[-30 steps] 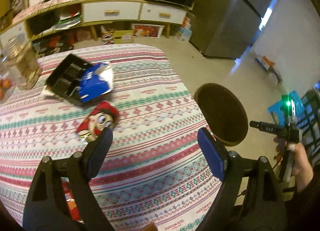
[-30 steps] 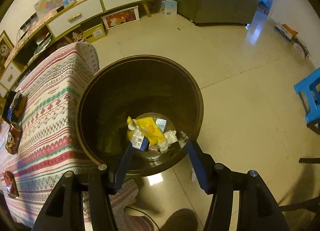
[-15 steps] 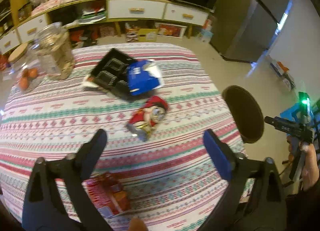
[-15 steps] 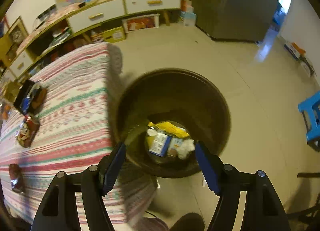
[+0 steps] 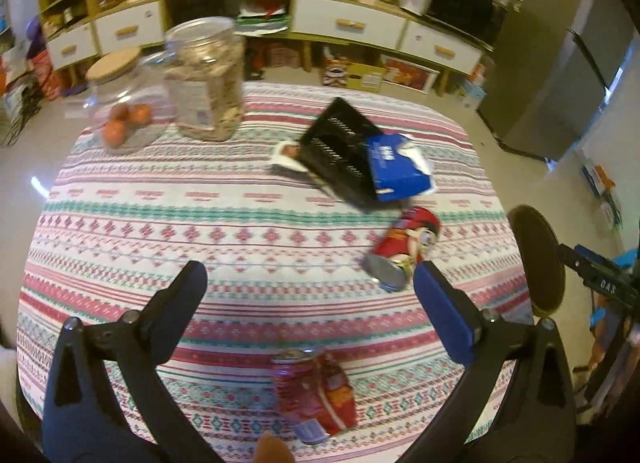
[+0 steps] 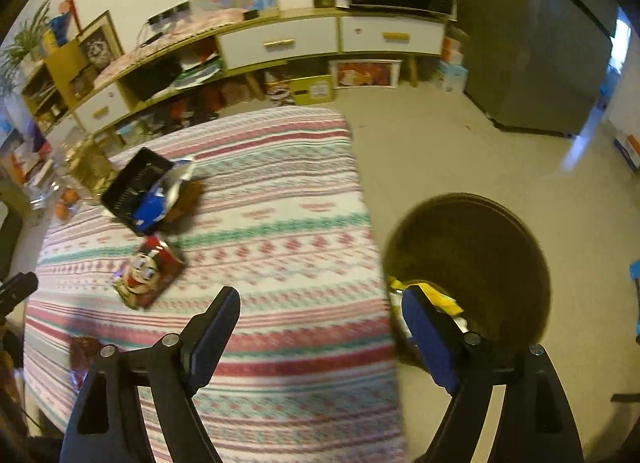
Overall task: Collect trash
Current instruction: 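Move both tools back over the table toward the black tray and tissue box, then grasp the blue tissue box with the right tool while the left tool grasps the black tray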
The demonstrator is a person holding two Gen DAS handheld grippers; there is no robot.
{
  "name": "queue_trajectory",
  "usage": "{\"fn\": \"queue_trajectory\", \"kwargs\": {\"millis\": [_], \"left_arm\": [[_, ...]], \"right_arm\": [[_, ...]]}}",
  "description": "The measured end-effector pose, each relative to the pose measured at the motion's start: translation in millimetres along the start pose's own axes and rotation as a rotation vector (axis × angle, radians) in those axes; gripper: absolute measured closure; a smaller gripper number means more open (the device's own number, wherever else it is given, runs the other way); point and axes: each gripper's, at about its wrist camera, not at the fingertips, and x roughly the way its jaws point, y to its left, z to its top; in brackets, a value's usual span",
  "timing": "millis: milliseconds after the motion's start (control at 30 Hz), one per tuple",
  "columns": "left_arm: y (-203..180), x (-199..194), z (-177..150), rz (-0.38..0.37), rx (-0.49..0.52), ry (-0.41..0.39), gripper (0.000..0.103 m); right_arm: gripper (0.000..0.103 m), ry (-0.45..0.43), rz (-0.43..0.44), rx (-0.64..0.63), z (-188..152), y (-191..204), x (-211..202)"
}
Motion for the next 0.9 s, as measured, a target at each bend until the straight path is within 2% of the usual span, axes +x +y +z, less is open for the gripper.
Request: {"fn": "queue_trajectory", "kwargs": {"millis": [233,400,500,700,900], "left_arm": [[24,14,8,0.06,-0.064,0.034,0.001],[42,24,17,0.043,-0.17,0.078,0.001],[46,26,22,0.058,-0.16,0.088,0.001],[61,31,28,0.147,-0.144,0.074,0.001],[65,29,32,0.154,-0.145,0.069,0.001]], "right_arm": [[0.018,0.03,0.028,-0.031,13,44,29],[0.018,0.066,0.045,-0.059,28,77,49],[0.018,0.067,0.042,-0.09,43,99,56],[0.018,0.065,0.07,-0.136,70,146,80],[0.018,0.105,0.037,-0.193,73,181,117]]}}
